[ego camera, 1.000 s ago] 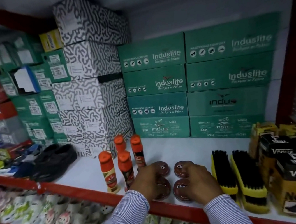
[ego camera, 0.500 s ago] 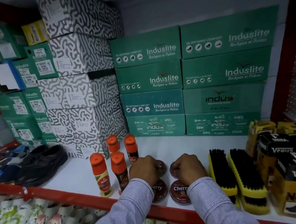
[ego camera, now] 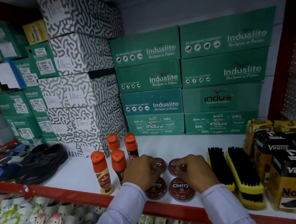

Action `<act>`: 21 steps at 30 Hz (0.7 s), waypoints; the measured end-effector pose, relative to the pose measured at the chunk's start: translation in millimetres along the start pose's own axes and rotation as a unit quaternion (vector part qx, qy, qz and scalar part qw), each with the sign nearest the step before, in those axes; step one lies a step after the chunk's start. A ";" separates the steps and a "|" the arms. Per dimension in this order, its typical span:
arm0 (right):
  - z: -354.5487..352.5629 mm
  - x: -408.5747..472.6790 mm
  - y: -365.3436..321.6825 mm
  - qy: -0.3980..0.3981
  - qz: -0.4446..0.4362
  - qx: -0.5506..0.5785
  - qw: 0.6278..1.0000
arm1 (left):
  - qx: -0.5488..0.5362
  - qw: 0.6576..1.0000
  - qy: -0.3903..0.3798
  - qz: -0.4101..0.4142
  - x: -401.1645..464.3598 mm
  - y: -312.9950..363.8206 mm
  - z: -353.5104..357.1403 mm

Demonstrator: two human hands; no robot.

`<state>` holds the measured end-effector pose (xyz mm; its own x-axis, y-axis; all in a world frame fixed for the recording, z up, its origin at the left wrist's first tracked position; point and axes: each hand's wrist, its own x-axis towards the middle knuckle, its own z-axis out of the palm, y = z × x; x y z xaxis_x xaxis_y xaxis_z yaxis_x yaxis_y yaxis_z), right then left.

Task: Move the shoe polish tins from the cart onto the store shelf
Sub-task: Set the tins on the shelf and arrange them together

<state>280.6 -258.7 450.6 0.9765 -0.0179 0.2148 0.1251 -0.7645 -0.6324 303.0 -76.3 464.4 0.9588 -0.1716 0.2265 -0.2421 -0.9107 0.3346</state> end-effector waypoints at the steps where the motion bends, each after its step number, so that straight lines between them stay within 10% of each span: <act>1: -2.9 -8.5 1.0 -0.004 0.000 -0.008 1.000 | 0.011 1.000 0.000 0.008 -8.0 0.4 -3.5; 21: 4.4 -44.9 -8.2 -0.030 0.014 -0.026 0.999 | 0.023 0.999 -0.036 -0.011 -47.8 -0.6 -4.7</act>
<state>236.5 -248.8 442.9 0.9885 -0.0030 0.1511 0.0890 -0.7963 -0.5983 256.6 -65.7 457.6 0.9725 -0.1759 0.1526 -0.2148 -0.9307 0.2962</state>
